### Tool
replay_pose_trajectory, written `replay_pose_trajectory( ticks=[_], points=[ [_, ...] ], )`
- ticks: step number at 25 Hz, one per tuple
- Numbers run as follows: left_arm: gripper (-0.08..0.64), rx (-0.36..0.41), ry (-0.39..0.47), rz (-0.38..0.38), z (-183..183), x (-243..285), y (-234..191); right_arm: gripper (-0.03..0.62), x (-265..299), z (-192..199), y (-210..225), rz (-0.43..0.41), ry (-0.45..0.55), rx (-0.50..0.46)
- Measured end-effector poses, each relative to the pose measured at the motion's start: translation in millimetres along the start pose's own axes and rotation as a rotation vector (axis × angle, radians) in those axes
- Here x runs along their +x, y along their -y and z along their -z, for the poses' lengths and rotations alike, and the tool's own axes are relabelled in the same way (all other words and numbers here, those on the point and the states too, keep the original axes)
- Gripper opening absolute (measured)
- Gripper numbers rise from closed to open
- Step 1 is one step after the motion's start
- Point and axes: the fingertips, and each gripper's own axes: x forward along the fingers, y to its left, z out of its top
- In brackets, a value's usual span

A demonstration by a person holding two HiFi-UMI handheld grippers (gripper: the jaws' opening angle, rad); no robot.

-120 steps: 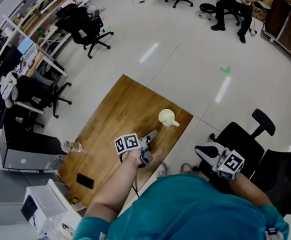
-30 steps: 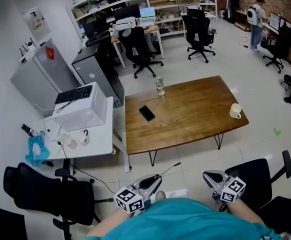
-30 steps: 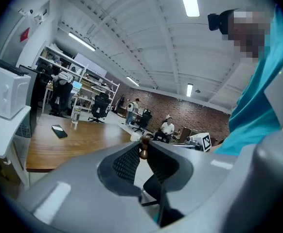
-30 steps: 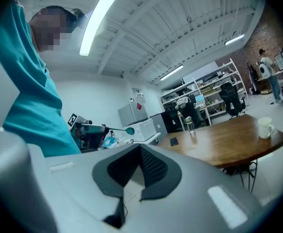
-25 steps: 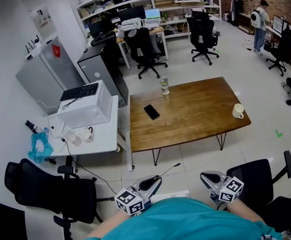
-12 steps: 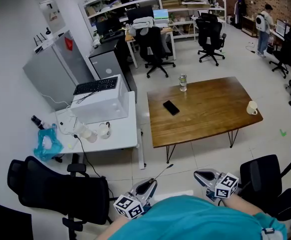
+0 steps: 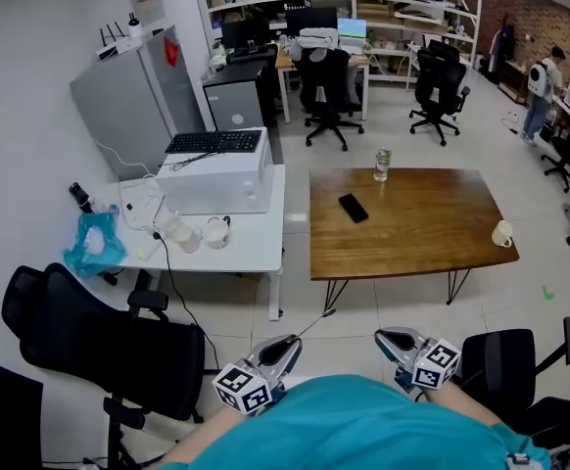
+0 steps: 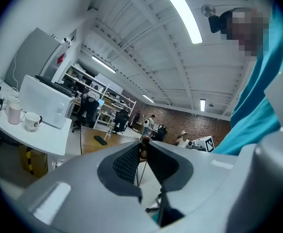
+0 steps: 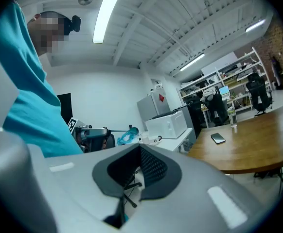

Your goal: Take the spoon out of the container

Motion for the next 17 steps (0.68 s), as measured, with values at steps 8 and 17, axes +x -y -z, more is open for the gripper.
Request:
replay_pose_trajectory(
  ticks=[8,17],
  points=[
    [0.046,0.007,0.005,0.007,1.2,8.3,3.8,0.0,-3.8,-2.6,6.5,-0.009,-0.012,-0.016],
    [0.046,0.005,0.012,0.006,-1.3,15.8,2.3,0.0,-9.0,-4.6,15.1,-0.007,-0.022,-0.022]
  ],
)
